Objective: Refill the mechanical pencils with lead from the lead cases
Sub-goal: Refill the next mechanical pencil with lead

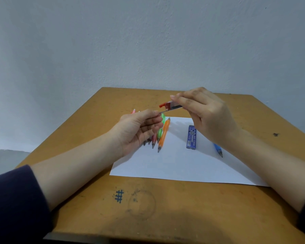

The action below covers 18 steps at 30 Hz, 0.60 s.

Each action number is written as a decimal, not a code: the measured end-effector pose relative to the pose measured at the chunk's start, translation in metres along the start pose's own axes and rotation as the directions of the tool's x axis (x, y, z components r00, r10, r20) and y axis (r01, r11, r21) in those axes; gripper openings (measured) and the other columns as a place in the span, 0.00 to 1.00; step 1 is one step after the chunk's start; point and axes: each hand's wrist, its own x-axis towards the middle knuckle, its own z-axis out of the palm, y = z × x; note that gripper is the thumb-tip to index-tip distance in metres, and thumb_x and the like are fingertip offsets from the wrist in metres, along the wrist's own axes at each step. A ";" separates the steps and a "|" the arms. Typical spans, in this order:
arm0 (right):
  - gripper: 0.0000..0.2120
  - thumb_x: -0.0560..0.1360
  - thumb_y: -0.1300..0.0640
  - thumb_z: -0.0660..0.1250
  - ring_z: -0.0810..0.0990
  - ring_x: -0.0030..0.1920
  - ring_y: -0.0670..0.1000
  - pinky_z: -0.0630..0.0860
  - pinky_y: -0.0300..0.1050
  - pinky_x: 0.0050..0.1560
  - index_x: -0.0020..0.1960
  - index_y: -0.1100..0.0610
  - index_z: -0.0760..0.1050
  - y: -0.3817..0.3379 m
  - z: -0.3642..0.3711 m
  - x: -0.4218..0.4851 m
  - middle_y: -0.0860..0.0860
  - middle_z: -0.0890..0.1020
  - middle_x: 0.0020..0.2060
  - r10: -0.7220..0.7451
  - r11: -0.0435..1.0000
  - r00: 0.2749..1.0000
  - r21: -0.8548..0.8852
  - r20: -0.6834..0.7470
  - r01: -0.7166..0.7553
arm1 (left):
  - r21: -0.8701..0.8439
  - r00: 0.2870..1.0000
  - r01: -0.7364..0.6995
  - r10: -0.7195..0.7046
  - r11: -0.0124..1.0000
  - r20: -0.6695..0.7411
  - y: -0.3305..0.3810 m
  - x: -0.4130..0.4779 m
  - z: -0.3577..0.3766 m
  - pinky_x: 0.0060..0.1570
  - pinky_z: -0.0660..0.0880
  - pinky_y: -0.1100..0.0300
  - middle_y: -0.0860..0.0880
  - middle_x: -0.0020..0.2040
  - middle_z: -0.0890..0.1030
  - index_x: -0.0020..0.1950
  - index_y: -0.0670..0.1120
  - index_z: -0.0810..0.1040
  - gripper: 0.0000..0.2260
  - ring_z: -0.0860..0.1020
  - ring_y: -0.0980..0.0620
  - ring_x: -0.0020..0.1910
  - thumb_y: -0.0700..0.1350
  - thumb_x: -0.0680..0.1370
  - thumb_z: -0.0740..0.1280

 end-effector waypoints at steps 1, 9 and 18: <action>0.15 0.75 0.71 0.65 0.81 0.46 0.58 0.77 0.53 0.39 0.59 0.62 0.79 0.000 0.000 0.000 0.57 0.83 0.49 0.004 1.000 1.000 0.000 0.000 -0.004 | 0.006 1.000 0.000 0.000 1.000 0.001 0.000 0.000 0.000 0.35 0.80 0.65 0.42 0.38 0.83 0.42 0.38 0.80 0.02 0.82 0.51 0.34 0.37 0.73 0.70; 0.15 0.75 0.71 0.65 0.81 0.47 0.58 0.77 0.52 0.39 0.59 0.61 0.79 0.000 0.001 -0.001 0.56 0.83 0.50 0.010 1.000 1.000 0.000 -0.002 -0.010 | 0.019 1.000 0.002 -0.002 1.000 0.006 -0.001 -0.001 0.001 0.36 0.80 0.65 0.42 0.38 0.83 0.42 0.38 0.80 0.03 0.82 0.51 0.34 0.37 0.73 0.70; 0.16 0.74 0.72 0.65 0.80 0.47 0.57 0.78 0.53 0.41 0.60 0.62 0.79 0.001 0.001 -0.002 0.56 0.83 0.49 0.062 0.998 0.998 -0.008 -0.008 -0.062 | 0.015 0.999 -0.033 0.032 0.999 0.018 0.000 0.000 -0.001 0.36 0.80 0.66 0.43 0.38 0.83 0.47 0.37 0.81 0.06 0.82 0.54 0.35 0.38 0.74 0.69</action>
